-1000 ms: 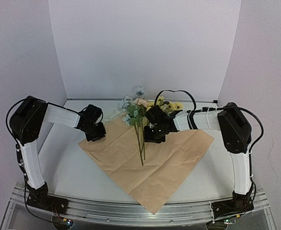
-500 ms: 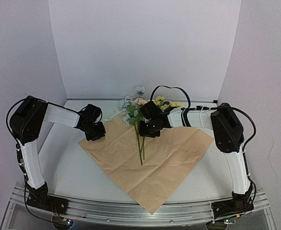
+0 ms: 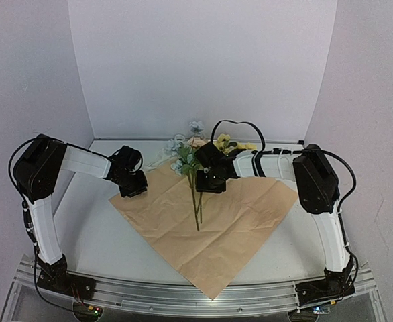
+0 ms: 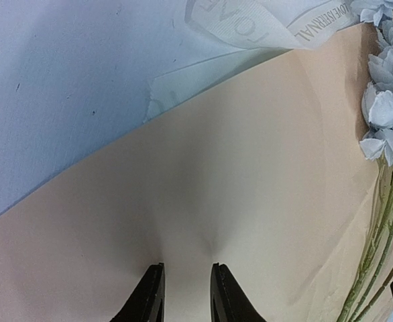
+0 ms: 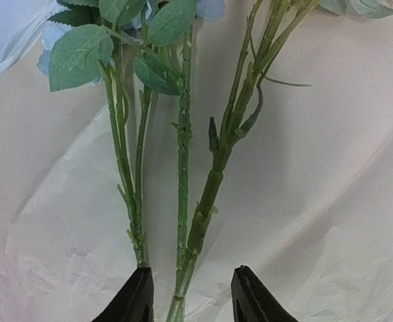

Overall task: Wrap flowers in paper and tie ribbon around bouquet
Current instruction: Adjust the fake flower on the flattened wrapping paper.

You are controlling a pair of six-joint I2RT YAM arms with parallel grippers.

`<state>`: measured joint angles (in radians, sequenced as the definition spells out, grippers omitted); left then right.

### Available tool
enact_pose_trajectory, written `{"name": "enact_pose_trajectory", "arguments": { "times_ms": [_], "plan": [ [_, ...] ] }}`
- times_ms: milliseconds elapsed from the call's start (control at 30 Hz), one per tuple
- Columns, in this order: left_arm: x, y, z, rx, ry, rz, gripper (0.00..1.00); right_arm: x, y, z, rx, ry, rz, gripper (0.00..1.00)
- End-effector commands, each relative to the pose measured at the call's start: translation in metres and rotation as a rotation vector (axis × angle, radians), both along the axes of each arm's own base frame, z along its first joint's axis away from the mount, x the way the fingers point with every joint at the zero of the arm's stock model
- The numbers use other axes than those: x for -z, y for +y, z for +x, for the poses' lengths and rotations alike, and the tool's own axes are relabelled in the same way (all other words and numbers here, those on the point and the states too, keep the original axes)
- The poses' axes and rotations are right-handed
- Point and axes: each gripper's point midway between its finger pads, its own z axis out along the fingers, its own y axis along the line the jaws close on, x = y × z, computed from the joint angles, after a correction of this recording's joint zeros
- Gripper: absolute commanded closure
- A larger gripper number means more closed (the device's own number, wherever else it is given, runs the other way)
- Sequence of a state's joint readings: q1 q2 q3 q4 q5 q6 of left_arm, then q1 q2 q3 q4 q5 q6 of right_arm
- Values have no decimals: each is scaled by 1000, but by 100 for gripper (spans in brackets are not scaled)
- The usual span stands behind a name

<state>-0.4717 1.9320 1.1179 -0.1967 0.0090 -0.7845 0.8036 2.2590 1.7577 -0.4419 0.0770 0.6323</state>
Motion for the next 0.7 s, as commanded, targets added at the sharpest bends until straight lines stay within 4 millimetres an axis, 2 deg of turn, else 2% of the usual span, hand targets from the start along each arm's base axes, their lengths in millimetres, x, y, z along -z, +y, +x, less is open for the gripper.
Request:
{"name": "enact_pose_trajectory", "arguments": {
  "times_ms": [0, 100, 167, 467, 667],
  "plan": [
    [40, 20, -37, -3, 169, 74, 74, -9, 6, 19, 29, -42, 11, 66],
    [41, 20, -37, -1, 174, 75, 74, -2, 6, 25, 33, -38, 6, 77],
    [40, 19, -37, 0, 173, 74, 74, -3, 8, 28, 28, -42, 10, 80],
    [39, 20, -36, -2, 171, 77, 74, -8, -3, 28, 40, -47, -8, 64],
    [40, 20, -37, -3, 176, 81, 74, -15, -5, 27, 42, -55, -9, 65]
  ]
}}
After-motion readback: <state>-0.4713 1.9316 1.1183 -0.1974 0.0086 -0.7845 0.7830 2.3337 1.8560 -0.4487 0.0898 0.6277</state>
